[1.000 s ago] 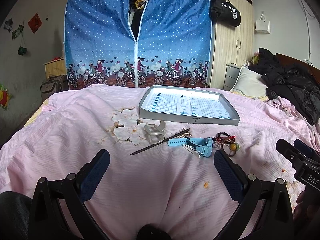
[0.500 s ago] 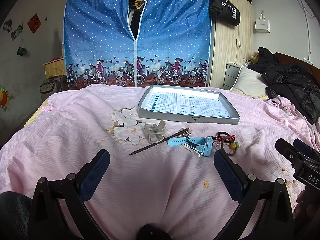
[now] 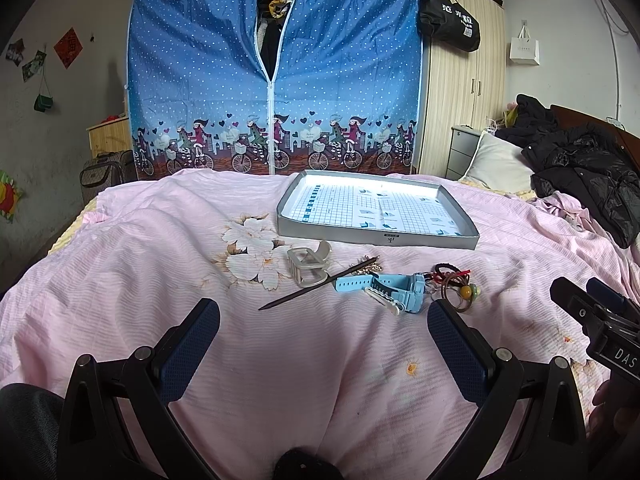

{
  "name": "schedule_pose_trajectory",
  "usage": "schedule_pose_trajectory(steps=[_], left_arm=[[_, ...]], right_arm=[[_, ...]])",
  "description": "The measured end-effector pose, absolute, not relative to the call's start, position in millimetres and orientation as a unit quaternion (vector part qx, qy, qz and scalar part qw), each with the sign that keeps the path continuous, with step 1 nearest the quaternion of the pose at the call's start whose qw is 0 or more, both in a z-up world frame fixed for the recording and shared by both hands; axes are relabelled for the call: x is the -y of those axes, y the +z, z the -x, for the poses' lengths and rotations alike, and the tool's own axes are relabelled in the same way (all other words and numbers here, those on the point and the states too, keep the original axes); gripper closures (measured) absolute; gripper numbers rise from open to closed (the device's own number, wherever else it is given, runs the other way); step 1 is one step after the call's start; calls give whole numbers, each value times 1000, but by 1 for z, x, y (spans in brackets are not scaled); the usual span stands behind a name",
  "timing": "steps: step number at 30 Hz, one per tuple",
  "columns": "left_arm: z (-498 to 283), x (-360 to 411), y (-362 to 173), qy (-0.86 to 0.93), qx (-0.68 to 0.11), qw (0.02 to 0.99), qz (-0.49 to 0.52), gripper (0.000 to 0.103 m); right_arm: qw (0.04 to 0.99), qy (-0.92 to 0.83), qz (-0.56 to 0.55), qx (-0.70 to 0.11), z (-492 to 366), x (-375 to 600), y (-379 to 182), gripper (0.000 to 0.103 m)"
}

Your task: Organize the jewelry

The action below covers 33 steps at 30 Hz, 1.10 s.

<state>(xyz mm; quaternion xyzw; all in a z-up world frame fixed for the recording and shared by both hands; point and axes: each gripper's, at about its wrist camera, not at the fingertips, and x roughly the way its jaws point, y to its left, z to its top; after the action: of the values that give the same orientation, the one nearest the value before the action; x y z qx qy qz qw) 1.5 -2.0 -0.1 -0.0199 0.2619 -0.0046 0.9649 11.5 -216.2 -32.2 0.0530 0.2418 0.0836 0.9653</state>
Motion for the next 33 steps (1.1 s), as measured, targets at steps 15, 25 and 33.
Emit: schedule_pose_trajectory(steps=[15, 25, 33], left_arm=[[-2, 1, 0, -5, -263, 964, 21, 1], [-3, 1, 0, -13, -269, 963, 28, 1], [-6, 7, -4, -27, -287, 958, 11, 1]], right_arm=[[965, 84, -53, -244, -12, 216, -32, 0], [960, 85, -57, -259, -14, 214, -38, 0], [951, 93, -65, -287, -18, 211, -40, 0]])
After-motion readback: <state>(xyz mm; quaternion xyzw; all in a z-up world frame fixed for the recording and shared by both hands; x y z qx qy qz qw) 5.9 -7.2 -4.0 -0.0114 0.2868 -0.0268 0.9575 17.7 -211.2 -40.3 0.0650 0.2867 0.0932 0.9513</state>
